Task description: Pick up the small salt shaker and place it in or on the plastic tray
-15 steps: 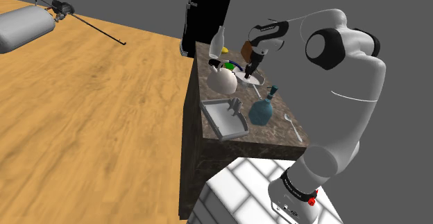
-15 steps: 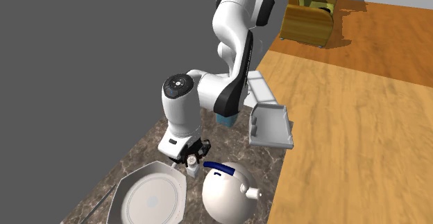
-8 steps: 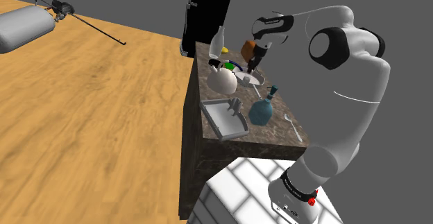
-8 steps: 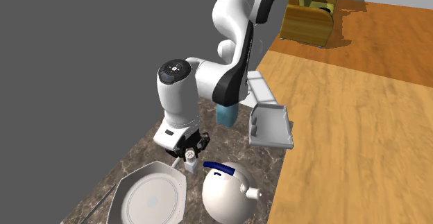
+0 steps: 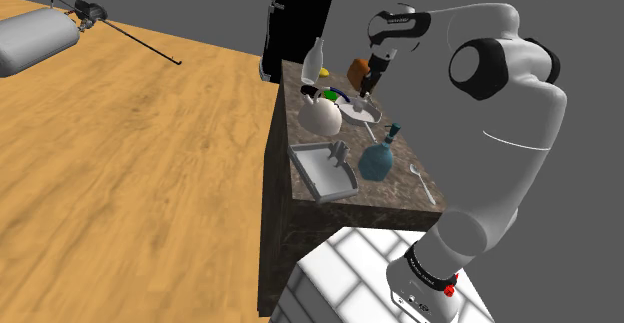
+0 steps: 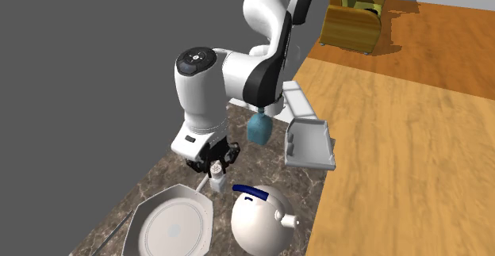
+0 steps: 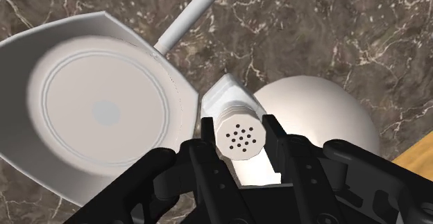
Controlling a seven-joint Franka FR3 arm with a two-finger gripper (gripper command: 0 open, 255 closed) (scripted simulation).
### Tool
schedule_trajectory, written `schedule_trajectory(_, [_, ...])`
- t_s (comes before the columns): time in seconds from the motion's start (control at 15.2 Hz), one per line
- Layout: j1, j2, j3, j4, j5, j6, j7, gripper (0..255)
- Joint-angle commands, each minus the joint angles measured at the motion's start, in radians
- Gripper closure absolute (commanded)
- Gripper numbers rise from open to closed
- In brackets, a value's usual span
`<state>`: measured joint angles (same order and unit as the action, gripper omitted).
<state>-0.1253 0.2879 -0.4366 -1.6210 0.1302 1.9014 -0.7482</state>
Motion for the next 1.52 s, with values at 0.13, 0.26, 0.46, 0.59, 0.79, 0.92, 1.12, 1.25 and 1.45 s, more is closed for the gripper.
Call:
schedule_trajectory(0.13, [-0.003, -0.005, -0.002, 0.049, -0.004, -0.054, 0.002, 255])
schedule_trajectory(0.26, [-0.004, -0.007, -0.003, 0.074, -0.005, -0.080, 0.004, 255])
schedule_trajectory(0.46, [-0.006, -0.007, -0.005, 0.114, -0.006, -0.120, 0.005, 255])
schedule_trajectory(0.59, [-0.008, -0.006, -0.005, 0.142, -0.006, -0.148, 0.006, 255])
schedule_trajectory(0.79, [-0.011, -0.003, -0.006, 0.179, -0.005, -0.182, 0.006, 255])
schedule_trajectory(0.92, [0.030, -0.083, 0.000, 0.084, -0.041, -0.159, 0.049, 255])
schedule_trajectory(1.12, [0.081, -0.196, 0.019, -0.041, -0.091, -0.135, 0.119, 255])
schedule_trajectory(1.25, [0.109, -0.266, 0.037, -0.114, -0.121, -0.126, 0.168, 255])
schedule_trajectory(1.45, [0.142, -0.364, 0.072, -0.210, -0.159, -0.120, 0.244, 255])
